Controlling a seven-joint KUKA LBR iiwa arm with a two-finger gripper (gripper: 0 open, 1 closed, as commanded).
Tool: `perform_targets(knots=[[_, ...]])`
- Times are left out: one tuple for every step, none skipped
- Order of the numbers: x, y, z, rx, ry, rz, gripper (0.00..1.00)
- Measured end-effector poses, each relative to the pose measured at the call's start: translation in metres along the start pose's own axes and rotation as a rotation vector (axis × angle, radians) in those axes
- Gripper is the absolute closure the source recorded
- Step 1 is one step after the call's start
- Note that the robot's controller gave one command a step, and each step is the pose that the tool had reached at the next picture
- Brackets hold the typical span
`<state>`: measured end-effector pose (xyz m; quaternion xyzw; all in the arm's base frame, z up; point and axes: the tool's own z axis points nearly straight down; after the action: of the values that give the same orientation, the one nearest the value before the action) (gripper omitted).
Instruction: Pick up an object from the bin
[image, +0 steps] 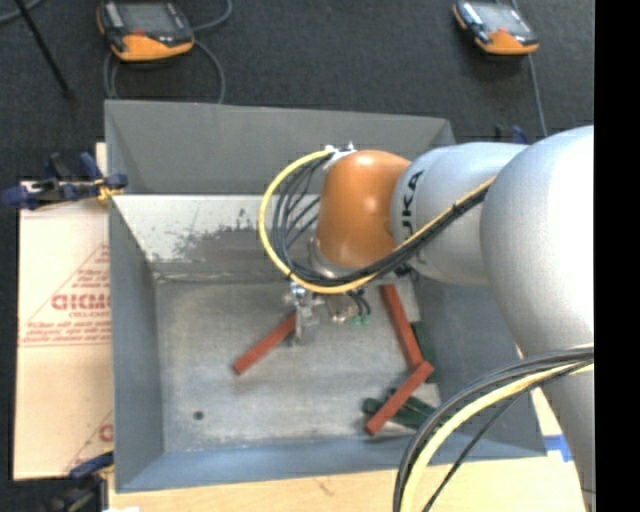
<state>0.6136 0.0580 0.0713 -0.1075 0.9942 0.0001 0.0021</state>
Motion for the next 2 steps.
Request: perform_targets(knots=[[0.0002, 0.0, 0.0002, 0.0, 0.001, 0.0, 0.0], [0.0003, 0.0, 0.0003, 0.0, 0.001, 0.0, 1.0]])
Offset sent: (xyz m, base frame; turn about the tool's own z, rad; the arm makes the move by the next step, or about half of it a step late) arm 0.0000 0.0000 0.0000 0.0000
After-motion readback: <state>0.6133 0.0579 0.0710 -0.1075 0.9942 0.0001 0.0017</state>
